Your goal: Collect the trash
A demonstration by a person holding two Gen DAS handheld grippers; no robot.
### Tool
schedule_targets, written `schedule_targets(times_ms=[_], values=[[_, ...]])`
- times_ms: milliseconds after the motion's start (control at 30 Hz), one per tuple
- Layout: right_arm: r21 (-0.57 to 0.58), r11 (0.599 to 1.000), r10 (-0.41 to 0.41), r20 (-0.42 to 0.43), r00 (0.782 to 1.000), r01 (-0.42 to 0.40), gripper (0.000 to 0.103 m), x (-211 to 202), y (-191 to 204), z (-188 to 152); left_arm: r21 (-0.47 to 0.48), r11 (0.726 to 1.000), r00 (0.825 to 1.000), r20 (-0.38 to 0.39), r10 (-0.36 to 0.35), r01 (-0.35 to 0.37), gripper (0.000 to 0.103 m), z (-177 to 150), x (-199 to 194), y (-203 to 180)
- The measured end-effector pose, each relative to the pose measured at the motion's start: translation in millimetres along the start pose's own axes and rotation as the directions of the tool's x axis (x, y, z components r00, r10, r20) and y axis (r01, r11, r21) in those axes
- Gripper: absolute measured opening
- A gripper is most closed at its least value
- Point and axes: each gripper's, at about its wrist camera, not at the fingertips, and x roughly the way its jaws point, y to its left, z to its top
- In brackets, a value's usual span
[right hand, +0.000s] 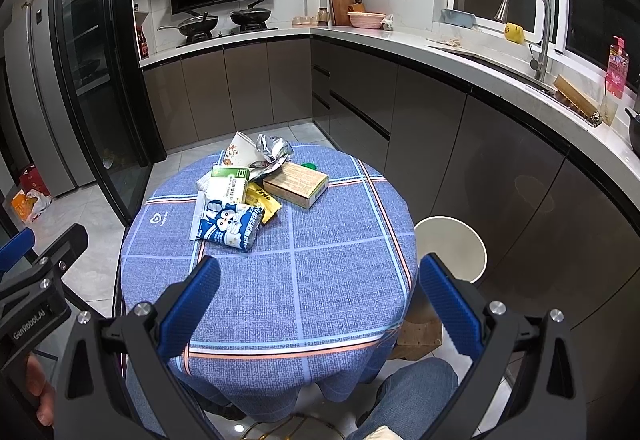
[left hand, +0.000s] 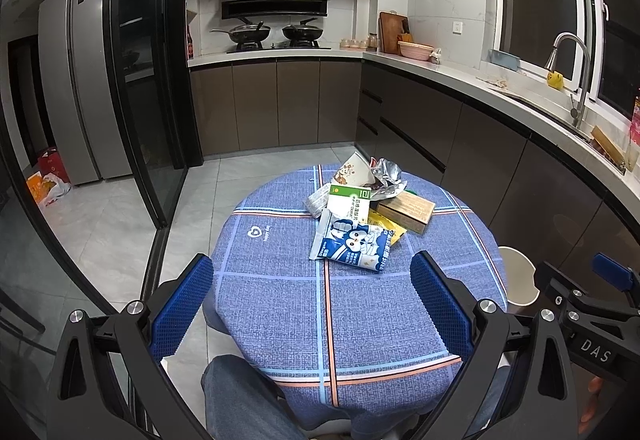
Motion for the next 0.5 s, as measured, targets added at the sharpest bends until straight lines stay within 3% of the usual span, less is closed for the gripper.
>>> schedule_targets(times_ms=[500], values=[[0.001,1.0,0.002,-0.012,1.0,-0.002,0.1,5.6,1.9,5.0,-0.004,1.0,1.0,-0.025,-0.008,0.008,0.095,2.9,13.3,1.7]])
